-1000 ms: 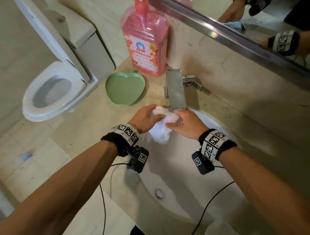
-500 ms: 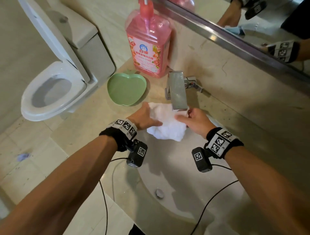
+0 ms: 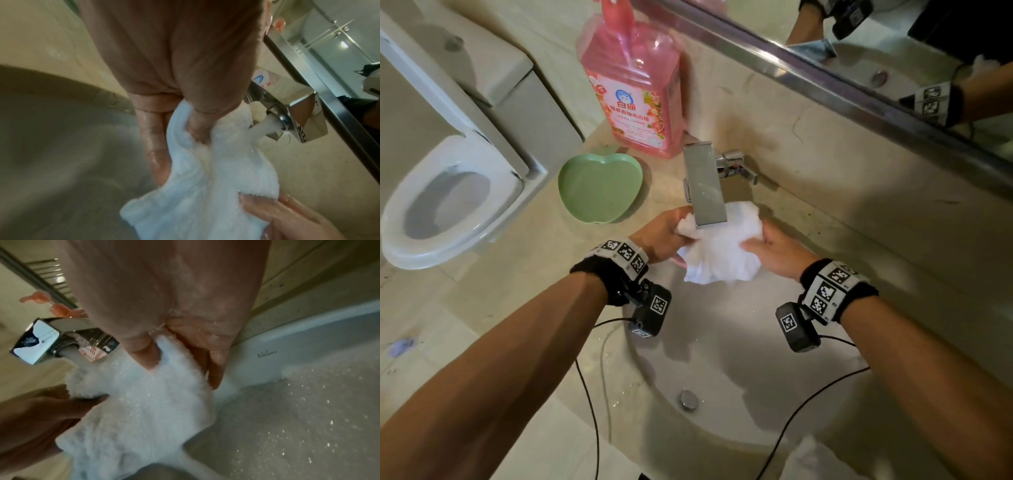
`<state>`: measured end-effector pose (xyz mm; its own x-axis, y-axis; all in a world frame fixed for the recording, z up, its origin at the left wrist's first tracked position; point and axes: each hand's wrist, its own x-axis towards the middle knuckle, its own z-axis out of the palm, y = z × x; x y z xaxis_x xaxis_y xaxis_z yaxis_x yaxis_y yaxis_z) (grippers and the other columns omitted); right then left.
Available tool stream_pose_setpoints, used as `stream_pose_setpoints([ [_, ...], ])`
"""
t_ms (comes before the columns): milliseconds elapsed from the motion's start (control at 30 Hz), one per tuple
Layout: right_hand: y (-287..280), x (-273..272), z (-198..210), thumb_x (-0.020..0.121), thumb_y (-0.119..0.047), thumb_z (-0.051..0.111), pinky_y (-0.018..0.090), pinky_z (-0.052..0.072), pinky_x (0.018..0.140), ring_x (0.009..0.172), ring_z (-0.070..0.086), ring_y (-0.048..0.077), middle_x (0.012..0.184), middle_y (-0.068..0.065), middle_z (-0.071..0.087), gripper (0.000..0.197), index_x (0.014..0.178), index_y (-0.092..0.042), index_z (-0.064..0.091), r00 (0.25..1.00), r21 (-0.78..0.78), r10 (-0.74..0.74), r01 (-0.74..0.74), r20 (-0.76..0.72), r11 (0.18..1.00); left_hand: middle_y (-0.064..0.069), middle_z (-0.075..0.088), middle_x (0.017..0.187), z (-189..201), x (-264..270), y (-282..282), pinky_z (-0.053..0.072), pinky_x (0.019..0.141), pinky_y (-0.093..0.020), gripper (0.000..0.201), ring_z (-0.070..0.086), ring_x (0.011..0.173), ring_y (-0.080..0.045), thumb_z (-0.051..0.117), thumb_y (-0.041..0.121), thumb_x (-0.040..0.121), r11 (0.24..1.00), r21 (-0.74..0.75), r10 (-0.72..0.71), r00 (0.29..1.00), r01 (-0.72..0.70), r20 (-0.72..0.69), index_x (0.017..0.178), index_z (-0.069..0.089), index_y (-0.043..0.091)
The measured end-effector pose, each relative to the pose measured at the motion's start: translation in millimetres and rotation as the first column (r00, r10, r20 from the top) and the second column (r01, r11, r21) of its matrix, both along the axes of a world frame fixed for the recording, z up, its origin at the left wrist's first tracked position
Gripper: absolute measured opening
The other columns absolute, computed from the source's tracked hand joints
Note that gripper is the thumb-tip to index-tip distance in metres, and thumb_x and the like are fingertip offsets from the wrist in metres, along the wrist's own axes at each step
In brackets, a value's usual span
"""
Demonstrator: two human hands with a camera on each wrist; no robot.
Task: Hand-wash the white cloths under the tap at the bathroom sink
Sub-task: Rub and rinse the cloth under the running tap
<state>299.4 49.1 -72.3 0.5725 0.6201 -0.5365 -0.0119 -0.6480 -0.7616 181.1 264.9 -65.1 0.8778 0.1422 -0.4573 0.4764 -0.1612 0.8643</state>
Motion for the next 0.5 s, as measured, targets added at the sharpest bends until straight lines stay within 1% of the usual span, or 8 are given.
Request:
stream_pose_setpoints([
  [67,-0.6,3.9,2.2,0.096,-0.023,0.055,0.037,0.048,0.091,0.112,0.06,0.017,0.123,-0.009,0.062,0.047,0.137,-0.038,0.041,0.998,0.009,0.053,-0.053,0.031,0.999,0.0,0.067,0.093,1.2,-1.7,7.1,0.06,0.063,-0.037,0.034,0.066,0.082,-0.008,0.06,-0.014,0.084,0.996,0.079,-0.042,0.999,0.04,0.033,0.101,0.062,0.014],
  [133,2.9,5.2,3.6,0.093,-0.011,0.051,0.037,0.049,0.09,0.111,0.06,0.013,0.124,-0.006,0.06,0.056,0.141,-0.038,0.04,0.995,0.076,0.062,-0.068,0.072,0.995,0.016,0.062,0.08,5.3,-7.2,13.7,0.051,0.068,-0.024,0.044,0.058,0.075,0.002,0.06,-0.021,0.076,0.981,0.177,-0.102,0.99,0.083,0.1,0.082,0.06,0.023],
  [167,6.3,3.8,4.4,0.091,-0.006,0.049,0.033,0.049,0.089,0.109,0.06,0.005,0.122,-0.009,0.062,0.058,0.141,-0.034,0.043,0.994,0.124,0.055,-0.067,0.093,0.99,0.016,0.062,0.082,7.2,-10.2,15.3,0.046,0.072,-0.018,0.045,0.056,0.076,0.0,0.06,-0.022,0.073,0.962,0.243,-0.157,0.979,0.121,0.132,0.08,0.06,0.022],
  [200,10.4,1.5,3.8,0.09,-0.004,0.049,0.029,0.049,0.088,0.104,0.061,-0.003,0.118,-0.012,0.065,0.054,0.138,-0.029,0.051,0.994,0.174,0.04,-0.058,0.105,0.983,0.008,0.064,0.09,8.4,-13.6,15.2,0.043,0.077,-0.018,0.04,0.056,0.083,-0.006,0.06,-0.022,0.072,0.932,0.323,-0.226,0.961,0.166,0.16,0.085,0.064,0.016],
  [267,20.6,-3.3,-0.7,0.088,-0.013,0.053,0.03,0.051,0.084,0.094,0.064,0.002,0.108,-0.003,0.073,0.033,0.116,-0.016,0.069,0.996,0.256,-0.01,-0.014,0.093,0.966,-0.013,0.063,0.106,9.7,-19.4,15.2,0.04,0.087,-0.025,0.039,0.055,0.097,-0.019,0.059,-0.02,0.07,0.838,0.488,-0.372,0.91,0.244,0.183,0.097,0.07,0.005],
  [333,28.9,-7.0,-3.7,0.089,-0.007,0.056,0.04,0.053,0.084,0.092,0.065,0.015,0.097,0.001,0.073,0.023,0.096,-0.015,0.076,0.995,0.254,-0.054,0.031,0.085,0.967,-0.017,0.061,0.114,11.7,-24.0,15.1,0.042,0.091,-0.029,0.041,0.057,0.104,-0.026,0.055,-0.019,0.069,0.779,0.546,-0.431,0.896,0.307,0.111,0.101,0.07,0.002],
  [400,34.7,-7.8,-4.7,0.088,0.009,0.051,0.041,0.055,0.081,0.087,0.066,0.017,0.087,-0.006,0.072,0.047,0.074,-0.028,0.075,0.991,0.215,-0.055,0.028,0.124,0.976,-0.015,0.061,0.114,13.8,-31.0,16.9,0.044,0.092,-0.035,0.042,0.059,0.104,-0.031,0.053,-0.016,0.07,0.766,0.547,-0.428,0.903,0.339,0.041,0.103,0.07,0.006],
  [500,40.1,-11.6,-0.5,0.084,0.015,0.042,0.028,0.054,0.083,0.098,0.066,0.018,0.096,-0.008,0.072,0.062,0.057,-0.033,0.072,0.982,0.188,0.039,-0.074,0.183,0.979,-0.011,0.055,0.112,13.0,-44.2,22.3,0.045,0.09,-0.034,0.037,0.057,0.1,-0.029,0.056,-0.008,0.076,0.766,0.528,-0.395,0.917,0.366,-0.061,0.107,0.065,0.011],
])
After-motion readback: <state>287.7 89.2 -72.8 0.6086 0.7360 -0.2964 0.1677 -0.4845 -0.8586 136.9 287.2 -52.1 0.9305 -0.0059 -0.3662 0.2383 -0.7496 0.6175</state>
